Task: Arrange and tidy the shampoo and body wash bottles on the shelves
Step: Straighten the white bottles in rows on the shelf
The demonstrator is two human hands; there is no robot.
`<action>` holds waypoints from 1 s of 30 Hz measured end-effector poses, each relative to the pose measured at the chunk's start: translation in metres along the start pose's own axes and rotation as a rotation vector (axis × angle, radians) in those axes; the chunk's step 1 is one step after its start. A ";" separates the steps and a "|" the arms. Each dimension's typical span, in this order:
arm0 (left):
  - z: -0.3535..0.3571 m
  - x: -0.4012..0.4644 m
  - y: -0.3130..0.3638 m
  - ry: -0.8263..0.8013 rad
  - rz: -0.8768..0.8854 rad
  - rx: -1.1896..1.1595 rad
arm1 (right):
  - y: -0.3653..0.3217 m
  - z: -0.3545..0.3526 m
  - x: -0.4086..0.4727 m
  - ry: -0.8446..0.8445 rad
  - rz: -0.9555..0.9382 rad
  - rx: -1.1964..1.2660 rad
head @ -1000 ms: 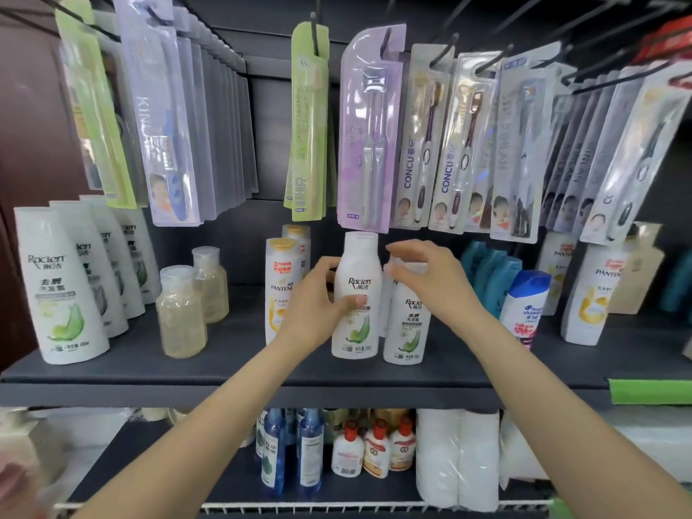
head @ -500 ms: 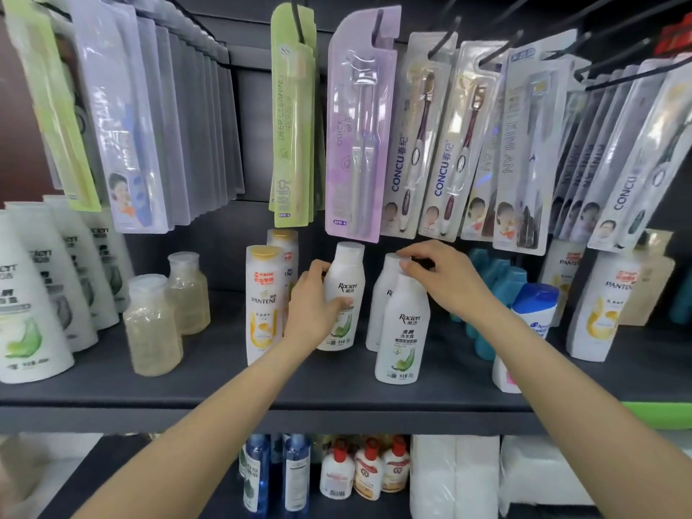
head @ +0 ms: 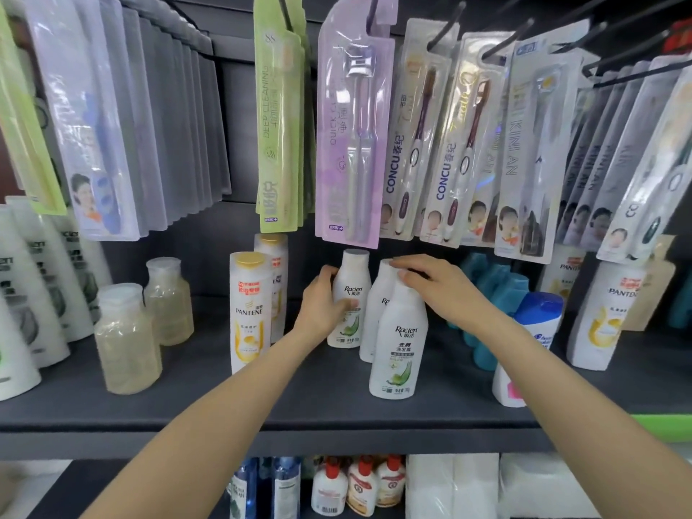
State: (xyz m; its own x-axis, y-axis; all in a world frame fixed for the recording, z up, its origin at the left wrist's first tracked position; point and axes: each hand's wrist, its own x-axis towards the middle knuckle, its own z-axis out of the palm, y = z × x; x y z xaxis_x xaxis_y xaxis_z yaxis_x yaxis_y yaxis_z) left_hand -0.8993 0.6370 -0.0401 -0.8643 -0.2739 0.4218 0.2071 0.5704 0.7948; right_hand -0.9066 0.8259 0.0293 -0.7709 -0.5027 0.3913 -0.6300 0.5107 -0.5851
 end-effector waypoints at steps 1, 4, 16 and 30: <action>0.001 0.002 0.000 -0.022 0.001 -0.011 | 0.000 0.000 0.000 0.002 0.001 0.004; 0.001 0.004 -0.003 -0.099 -0.006 -0.044 | 0.000 -0.001 -0.001 0.000 0.005 -0.002; 0.011 0.017 -0.007 -0.061 -0.007 0.072 | 0.007 -0.001 0.003 0.023 -0.011 0.007; 0.026 0.028 -0.002 -0.076 -0.042 0.064 | 0.008 -0.002 0.003 0.012 -0.011 -0.010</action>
State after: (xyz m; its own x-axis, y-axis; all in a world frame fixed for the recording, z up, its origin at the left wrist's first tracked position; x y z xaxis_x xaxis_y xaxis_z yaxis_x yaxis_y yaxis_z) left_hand -0.9355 0.6480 -0.0412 -0.9045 -0.2399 0.3526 0.1428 0.6086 0.7805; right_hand -0.9137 0.8295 0.0270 -0.7647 -0.5002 0.4062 -0.6395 0.5117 -0.5737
